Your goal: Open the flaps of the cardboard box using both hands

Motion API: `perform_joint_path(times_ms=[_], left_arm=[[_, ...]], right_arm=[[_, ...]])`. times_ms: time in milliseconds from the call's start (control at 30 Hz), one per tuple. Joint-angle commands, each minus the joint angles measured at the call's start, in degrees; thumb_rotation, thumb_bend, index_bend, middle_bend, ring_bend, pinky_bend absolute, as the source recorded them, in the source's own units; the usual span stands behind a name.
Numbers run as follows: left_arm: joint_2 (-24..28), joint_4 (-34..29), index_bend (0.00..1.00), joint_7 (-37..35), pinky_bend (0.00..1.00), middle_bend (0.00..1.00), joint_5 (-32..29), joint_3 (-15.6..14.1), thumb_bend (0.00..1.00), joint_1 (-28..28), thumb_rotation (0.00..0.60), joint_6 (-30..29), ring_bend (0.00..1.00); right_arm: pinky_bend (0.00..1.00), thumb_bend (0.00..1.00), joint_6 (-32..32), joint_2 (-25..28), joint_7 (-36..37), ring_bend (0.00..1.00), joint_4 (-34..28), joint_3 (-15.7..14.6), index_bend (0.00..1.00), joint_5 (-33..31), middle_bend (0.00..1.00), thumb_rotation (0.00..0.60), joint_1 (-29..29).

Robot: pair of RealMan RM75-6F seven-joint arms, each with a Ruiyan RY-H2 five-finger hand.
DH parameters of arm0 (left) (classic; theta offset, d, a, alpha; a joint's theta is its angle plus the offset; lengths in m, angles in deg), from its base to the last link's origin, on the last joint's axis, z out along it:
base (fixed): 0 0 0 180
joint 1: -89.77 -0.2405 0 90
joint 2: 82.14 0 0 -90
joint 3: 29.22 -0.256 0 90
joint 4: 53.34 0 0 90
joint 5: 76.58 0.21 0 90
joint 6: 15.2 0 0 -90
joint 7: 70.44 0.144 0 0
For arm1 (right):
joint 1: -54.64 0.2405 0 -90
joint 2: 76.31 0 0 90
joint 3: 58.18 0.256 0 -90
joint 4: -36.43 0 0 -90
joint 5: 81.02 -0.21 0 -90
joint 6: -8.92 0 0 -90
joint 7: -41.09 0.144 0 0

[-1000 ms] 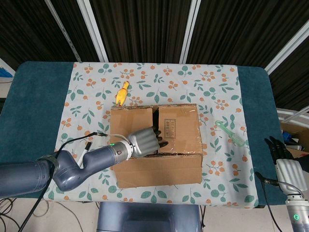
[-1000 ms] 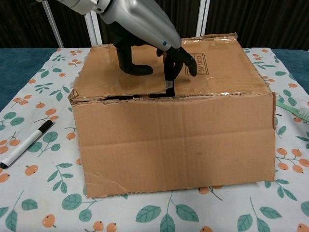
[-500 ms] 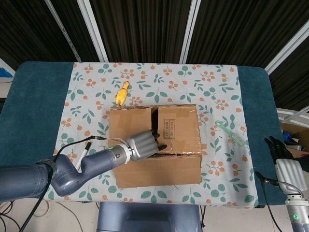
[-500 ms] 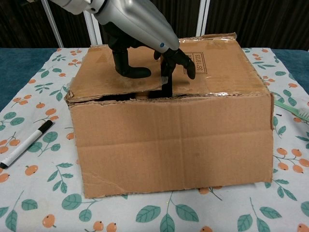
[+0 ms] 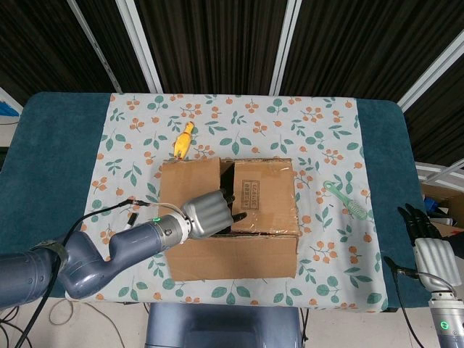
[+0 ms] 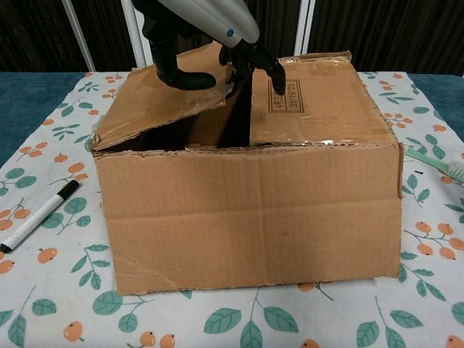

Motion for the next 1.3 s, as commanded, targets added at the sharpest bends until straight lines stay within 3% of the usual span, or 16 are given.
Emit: perform_joint_path(times_ms=[33, 667, 1300], left_arm=[[3.0, -1.5, 0.06, -0.2, 0.24, 0.39, 1.1, 0.0, 0.65, 0.3, 0.6, 0.5, 0.12], [22.9, -9.1, 0.06, -3.7, 0.25, 0.41, 9.0, 3.7, 0.65, -3.6, 0.6, 5.3, 0.13], [41.1, -14.4, 0.06, -11.9, 0.27, 0.42, 24.4, 11.9, 0.65, -20.3, 0.6, 11.5, 0.14]], right_arm=[[0.19, 0.25, 0.0, 0.0, -0.1, 0.0, 0.0, 0.0, 0.0, 0.0, 0.0, 0.6, 0.0], [0.19, 0.26, -0.8, -0.5, -1.0, 0.0, 0.5, 0.1, 0.0, 0.5, 0.0, 0.6, -0.1], [0.19, 0.26, -1.2, -0.9, -1.7, 0.0, 1.1, 0.1, 0.0, 0.8, 0.0, 0.6, -0.1]])
